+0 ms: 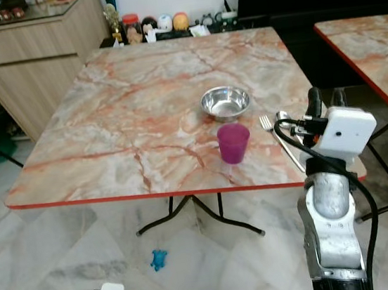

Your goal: Setting the table

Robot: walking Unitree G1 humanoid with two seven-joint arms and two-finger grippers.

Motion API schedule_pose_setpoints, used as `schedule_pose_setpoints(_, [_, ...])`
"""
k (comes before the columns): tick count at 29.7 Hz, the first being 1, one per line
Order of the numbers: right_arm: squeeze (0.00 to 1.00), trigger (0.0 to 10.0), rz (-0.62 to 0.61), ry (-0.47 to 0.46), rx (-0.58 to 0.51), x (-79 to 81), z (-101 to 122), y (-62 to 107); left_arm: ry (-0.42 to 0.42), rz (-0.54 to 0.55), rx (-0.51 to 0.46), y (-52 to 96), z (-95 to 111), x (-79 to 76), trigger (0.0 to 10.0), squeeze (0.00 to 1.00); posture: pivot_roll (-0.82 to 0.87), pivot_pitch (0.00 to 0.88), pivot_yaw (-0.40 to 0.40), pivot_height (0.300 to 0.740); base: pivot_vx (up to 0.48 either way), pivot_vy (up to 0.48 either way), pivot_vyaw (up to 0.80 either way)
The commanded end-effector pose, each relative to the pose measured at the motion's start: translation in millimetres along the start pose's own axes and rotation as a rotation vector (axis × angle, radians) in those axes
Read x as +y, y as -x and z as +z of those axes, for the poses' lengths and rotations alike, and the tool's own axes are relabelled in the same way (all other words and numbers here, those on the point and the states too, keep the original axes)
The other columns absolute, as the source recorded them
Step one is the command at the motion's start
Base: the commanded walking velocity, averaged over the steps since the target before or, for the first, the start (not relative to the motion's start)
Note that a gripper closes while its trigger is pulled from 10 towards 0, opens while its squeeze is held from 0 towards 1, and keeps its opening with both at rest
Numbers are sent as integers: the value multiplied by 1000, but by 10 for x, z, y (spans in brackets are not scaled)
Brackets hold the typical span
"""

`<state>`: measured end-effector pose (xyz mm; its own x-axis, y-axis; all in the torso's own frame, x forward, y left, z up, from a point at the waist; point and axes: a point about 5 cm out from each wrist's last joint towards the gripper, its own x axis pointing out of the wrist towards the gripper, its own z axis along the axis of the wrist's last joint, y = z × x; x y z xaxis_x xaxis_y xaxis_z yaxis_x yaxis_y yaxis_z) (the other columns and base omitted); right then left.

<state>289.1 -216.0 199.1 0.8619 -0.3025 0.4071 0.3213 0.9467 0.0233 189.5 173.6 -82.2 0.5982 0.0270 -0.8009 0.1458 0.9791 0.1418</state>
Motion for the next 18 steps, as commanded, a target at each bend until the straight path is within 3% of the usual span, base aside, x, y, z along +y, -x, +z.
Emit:
schedule_pose_setpoints(1, [0,10000,27,-9,26,82,-11,-43,-3,11,17,5,-36,21,10000,0,-61,0,28,740,352,0,0])
schedule_pose_setpoints(14, [0,10000,6,-43,38,130,12,-88,1,6,22,6,-45,8,10000,0,-53,0,21,740,352,0,0])
schedule_pose_setpoints(18, [0,10000,5,-40,32,120,30,-107,-21,-10,48,6,-65,0,10000,0,-53,0,21,740,65,0,0])
